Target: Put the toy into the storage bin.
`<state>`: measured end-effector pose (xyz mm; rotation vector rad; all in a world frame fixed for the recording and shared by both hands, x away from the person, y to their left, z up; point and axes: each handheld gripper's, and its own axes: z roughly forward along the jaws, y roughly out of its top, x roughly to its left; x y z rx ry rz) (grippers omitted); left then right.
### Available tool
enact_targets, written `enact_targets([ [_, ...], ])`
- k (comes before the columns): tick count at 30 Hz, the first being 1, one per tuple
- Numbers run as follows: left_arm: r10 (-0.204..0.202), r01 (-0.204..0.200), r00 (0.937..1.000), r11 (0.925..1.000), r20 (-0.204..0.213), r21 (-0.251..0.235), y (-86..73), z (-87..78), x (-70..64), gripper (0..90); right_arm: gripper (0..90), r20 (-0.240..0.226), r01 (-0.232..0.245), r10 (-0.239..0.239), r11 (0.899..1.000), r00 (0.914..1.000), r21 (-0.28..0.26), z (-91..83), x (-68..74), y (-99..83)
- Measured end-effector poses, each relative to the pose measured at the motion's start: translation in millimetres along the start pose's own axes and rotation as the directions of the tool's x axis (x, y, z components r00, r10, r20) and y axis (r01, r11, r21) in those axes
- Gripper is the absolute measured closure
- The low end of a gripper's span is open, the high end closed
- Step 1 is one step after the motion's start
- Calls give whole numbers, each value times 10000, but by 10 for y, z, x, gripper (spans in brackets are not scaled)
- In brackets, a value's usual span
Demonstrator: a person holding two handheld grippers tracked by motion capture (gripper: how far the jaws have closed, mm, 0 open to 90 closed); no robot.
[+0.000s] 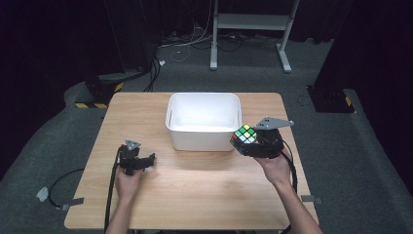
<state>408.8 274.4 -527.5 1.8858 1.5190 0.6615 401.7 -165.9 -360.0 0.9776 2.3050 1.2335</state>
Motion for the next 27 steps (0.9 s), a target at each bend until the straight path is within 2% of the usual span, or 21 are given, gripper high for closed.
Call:
enact_targets([
  [5, 5, -5, 10000, 10000, -3, 2, 0, 0, 0, 173, 340, -101, 106, -108, 9997, 9999, -215, -9, 21, 104],
  [9, 9, -9, 10000, 10000, -25, 6, 0, 0, -3, 172, 340, -430, 2, -21, 9990, 9991, -436, 6, 38, 192],
  [14, -6, 6, 10000, 10000, -7, -2, -1, 0, -1, 172, 341, -417, 197, -213, 9990, 9989, -393, 54, 67, 312],
  [21, -3, 3, 10000, 10000, 1, 1, 0, 0, -1, 173, 340, -669, -39, 2, 9985, 9978, -548, 109, 37, 472],
  [27, -6, 6, 10000, 10000, 14, 1, -1, 0, 0, 173, 341, -716, -2, -33, 9988, 9974, -491, 164, 12, 604],
])
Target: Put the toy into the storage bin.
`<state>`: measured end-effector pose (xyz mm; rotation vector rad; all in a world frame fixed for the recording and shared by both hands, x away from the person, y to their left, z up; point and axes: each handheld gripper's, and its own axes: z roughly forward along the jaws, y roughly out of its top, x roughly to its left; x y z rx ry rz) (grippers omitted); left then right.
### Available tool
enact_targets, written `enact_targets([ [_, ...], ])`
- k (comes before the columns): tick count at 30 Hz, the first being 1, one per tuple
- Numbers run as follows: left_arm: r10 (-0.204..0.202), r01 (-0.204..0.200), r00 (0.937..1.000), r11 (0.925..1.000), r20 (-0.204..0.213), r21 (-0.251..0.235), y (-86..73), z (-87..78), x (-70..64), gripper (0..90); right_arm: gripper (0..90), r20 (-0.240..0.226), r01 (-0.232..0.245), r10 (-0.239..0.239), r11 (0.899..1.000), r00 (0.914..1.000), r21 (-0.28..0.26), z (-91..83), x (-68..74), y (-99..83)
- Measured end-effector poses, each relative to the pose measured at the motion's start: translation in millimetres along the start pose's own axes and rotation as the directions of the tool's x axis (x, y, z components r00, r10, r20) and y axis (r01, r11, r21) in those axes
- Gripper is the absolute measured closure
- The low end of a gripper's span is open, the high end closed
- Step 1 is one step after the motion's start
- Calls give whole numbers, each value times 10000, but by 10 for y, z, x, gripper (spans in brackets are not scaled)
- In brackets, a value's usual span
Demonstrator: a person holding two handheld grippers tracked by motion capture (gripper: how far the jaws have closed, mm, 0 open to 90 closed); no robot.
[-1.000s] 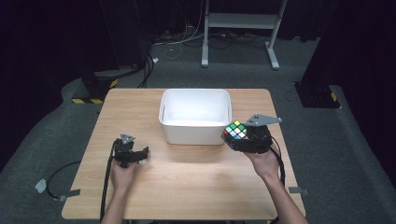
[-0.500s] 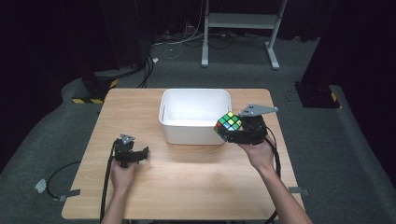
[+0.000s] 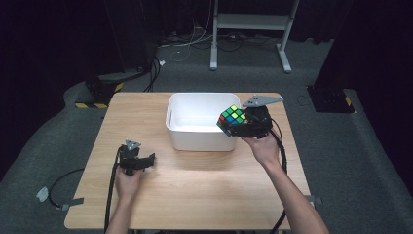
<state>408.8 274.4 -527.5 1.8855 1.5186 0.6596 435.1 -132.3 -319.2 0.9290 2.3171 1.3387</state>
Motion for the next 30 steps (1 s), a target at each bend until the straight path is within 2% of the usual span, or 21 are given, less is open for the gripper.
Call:
enact_targets([
  [11, -7, 7, 10000, 10000, 15, -6, 0, 0, 1, 173, 341, 493, 51, -61, 9998, 9988, 201, 155, -58, 138],
  [15, -7, 7, 10000, 10000, 15, -6, 0, 0, 1, 173, 340, 470, 21, -34, 9996, 9989, 279, 218, -85, 195],
  [21, -4, 4, 10000, 10000, 19, -6, 0, 0, 1, 172, 341, 504, 353, -381, 9978, 9980, 559, 301, -62, 322],
  [30, 5, -5, 10000, 10000, 27, -4, -1, 0, 2, 172, 340, 471, 450, -479, 9972, 9977, 594, 467, -41, 492],
])
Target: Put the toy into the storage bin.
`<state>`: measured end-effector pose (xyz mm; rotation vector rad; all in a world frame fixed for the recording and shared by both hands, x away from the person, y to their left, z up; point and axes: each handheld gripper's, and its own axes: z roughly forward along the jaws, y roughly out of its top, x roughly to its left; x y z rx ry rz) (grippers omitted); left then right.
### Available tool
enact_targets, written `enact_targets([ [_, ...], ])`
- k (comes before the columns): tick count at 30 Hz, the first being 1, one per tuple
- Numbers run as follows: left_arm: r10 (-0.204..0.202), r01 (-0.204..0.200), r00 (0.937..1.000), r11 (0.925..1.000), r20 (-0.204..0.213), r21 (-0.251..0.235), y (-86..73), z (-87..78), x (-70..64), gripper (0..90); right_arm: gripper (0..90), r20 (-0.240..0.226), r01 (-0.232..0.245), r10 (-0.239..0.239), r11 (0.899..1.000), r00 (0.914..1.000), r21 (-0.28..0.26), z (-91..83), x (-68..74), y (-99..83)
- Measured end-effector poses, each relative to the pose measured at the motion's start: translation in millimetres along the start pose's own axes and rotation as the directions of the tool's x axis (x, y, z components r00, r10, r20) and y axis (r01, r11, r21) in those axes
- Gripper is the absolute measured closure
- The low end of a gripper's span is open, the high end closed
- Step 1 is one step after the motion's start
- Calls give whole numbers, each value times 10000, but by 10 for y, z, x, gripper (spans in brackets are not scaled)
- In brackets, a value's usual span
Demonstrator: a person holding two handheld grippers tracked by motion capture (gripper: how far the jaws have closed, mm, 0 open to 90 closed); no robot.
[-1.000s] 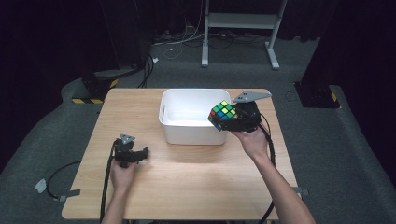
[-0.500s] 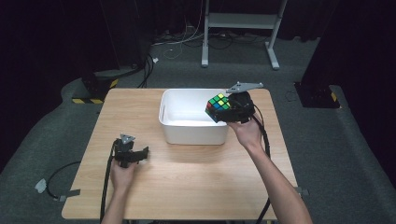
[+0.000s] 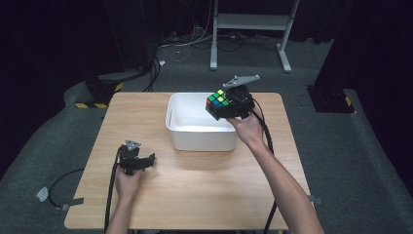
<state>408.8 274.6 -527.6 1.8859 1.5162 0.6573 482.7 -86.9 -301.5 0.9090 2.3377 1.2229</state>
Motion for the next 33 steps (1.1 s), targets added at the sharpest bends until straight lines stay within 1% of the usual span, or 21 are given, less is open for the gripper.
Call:
enact_targets([
  [2, 9, -9, 10000, 10000, 2, 7, 0, -1, 1, 172, 340, -22, 11, -10, 10000, 10000, 51, 47, -6, 42],
  [3, 7, -7, 10000, 10000, 3, 0, 0, 0, 0, 172, 340, 53, 20, -20, 10000, 10000, 63, 75, -5, 72],
  [4, 7, -7, 10000, 10000, 6, 0, 0, 0, 1, 172, 340, 104, -18, 17, 9999, 9999, 102, 91, -4, 100],
  [6, 21, -21, 10000, 10000, 14, 0, 0, 0, 2, 172, 340, 96, -76, 76, 10000, 9999, 14, 114, -2, 152],
  [9, 23, -23, 10000, 10000, 15, -2, 0, 0, 2, 172, 341, 158, -28, 27, 10000, 9999, 51, 147, 8, 247],
  [12, 26, -26, 10000, 10000, 18, -1, 0, 0, 2, 172, 341, 44, -18, 18, 10000, 10000, -45, 184, 0, 317],
  [15, 26, -26, 10000, 10000, 19, -1, 0, 0, 2, 172, 341, 84, -100, 100, 9999, 9999, -54, 240, -9, 361],
  [16, 30, -30, 10000, 10000, 18, 0, 0, 0, 2, 172, 341, 113, -65, 66, 10000, 9999, -63, 265, -16, 371],
  [19, 25, -25, 10000, 10000, 18, -3, 0, 0, 2, 172, 340, 126, -218, 218, 9998, 9997, -31, 346, -46, 384],
  [23, 27, -27, 10000, 10000, 11, -3, 0, 0, 1, 172, 340, 97, -225, 223, 9995, 9997, 199, 466, -74, 370],
  [25, 26, -26, 10000, 10000, 6, -2, 0, 0, 1, 172, 340, 159, -244, 239, 9993, 9996, 267, 517, -89, 363],
  [31, 35, -35, 10000, 10000, 4, 3, 0, -1, 1, 172, 340, 19, -522, 522, 9986, 9986, 87, 630, -140, 354],
  [33, 37, -37, 10000, 10000, 8, -7, 0, 0, 1, 172, 340, 79, -592, 591, 9982, 9982, 130, 673, -146, 349],
])
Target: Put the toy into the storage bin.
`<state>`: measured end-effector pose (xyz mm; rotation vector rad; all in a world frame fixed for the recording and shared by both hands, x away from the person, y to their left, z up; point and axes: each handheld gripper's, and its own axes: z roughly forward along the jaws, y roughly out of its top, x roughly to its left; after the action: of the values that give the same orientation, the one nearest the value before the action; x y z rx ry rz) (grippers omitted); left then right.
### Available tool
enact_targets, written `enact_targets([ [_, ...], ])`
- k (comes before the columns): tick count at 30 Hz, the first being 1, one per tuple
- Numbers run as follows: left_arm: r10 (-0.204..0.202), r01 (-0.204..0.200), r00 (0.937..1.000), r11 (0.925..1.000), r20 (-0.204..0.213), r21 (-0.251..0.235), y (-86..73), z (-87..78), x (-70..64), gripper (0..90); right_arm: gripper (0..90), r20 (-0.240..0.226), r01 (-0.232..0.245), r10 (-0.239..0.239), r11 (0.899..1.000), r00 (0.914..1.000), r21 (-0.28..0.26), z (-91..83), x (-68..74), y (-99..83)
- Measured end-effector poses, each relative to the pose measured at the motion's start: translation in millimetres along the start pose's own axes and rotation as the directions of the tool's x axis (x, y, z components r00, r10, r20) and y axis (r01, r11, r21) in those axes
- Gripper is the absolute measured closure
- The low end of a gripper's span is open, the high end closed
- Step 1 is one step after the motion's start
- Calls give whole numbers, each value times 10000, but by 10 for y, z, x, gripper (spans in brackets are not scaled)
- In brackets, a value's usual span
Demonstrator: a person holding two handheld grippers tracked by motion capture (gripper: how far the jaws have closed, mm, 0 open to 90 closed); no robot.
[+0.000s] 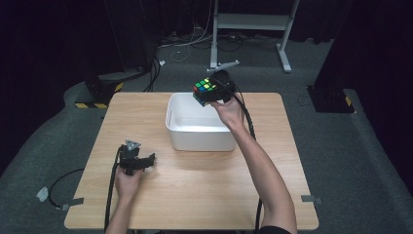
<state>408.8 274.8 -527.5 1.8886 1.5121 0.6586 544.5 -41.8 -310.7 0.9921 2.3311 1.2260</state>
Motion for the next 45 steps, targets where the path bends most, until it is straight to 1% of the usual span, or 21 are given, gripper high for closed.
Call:
enact_targets([
  [1, -59, 59, 10000, 10000, 0, -41, -1, 2, -4, 172, 340, 54, -29, 29, 10000, 10000, 32, 28, -3, -1],
  [4, -63, 63, 10000, 10000, -4, -41, -1, 2, -4, 172, 340, 57, -237, 236, 9996, 9997, 159, 111, -22, 0],
  [7, -73, 73, 10000, 10000, -2, -50, -1, 3, -5, 172, 340, 189, -289, 282, 9990, 9994, 344, 203, -33, -14],
  [9, -70, 70, 10000, 10000, -9, -35, 0, 1, -4, 172, 340, 69, -378, 375, 9980, 9993, 499, 273, -56, -37],
  [11, -74, 74, 10000, 10000, -7, -37, 0, 1, -4, 173, 340, 170, -397, 387, 9971, 9991, 653, 336, -79, -60],
  [15, -106, 106, 9999, 9999, -3, -63, -1, 3, -7, 173, 341, 272, -798, 778, 9932, 9966, 846, 425, -141, -109],
  [17, -106, 106, 9999, 9999, -4, -65, -1, 3, -7, 173, 340, 321, -863, 836, 9916, 9960, 958, 458, -158, -129],
  [19, -93, 93, 10000, 9999, 1, -61, 0, 3, -6, 173, 341, 448, -846, 800, 9901, 9958, 1118, 491, -163, -150],
  [22, -89, 89, 10000, 9999, 0, -58, 0, 3, -6, 173, 341, 922, -596, 480, 9901, 9946, 1271, 533, -156, -182],
  [26, -55, 55, 10000, 10000, 2, -17, 0, 0, -4, 173, 341, 1132, -424, 232, 9845, 9933, 1703, 611, -145, -219],
  [27, -124, 124, 9999, 9999, 1, -70, -1, 4, -8, 173, 341, 1159, -441, 238, 9834, 9930, 1761, 628, -147, -226],
  [29, -124, 124, 9999, 9999, 3, -66, -1, 4, -9, 173, 341, 1147, -538, 326, 9810, 9929, 1864, 657, -157, -239],
  [31, -102, 102, 9999, 9999, 2, -58, -1, 3, -7, 174, 341, 1202, -531, 295, 9788, 9923, 1979, 684, -160, -247],
  [33, -102, 102, 9999, 9999, -1, -58, -1, 2, -7, 174, 341, 1165, -662, 427, 9762, 9923, 2064, 708, -171, -251],
  [36, -104, 104, 9999, 9999, -5, -60, -1, 2, -7, 175, 341, 1287, -772, 489, 9712, 9905, 2254, 743, -173, -264],
  [38, -121, 121, 9999, 9999, -6, -75, -2, 3, -8, 176, 341, 1212, -810, 552, 9723, 9911, 2192, 754, -186, -268],
  [39, -52, 52, 10000, 10000, -3, -28, -1, 0, -3, 176, 341, 1144, -884, 648, 9727, 9913, 2147, 756, -192, -268],
  [41, -73, 73, 10000, 10000, -16, -37, -1, 0, -4, 177, 341, 1054, -1004, 798, 9730, 9912, 2077, 761, -200, -268],
  [45, -66, 66, 10000, 10000, -29, -43, -1, -1, -3, 179, 341, 779, -1191, 1045, 9691, 9915, 2160, 790, -210, -271],
])
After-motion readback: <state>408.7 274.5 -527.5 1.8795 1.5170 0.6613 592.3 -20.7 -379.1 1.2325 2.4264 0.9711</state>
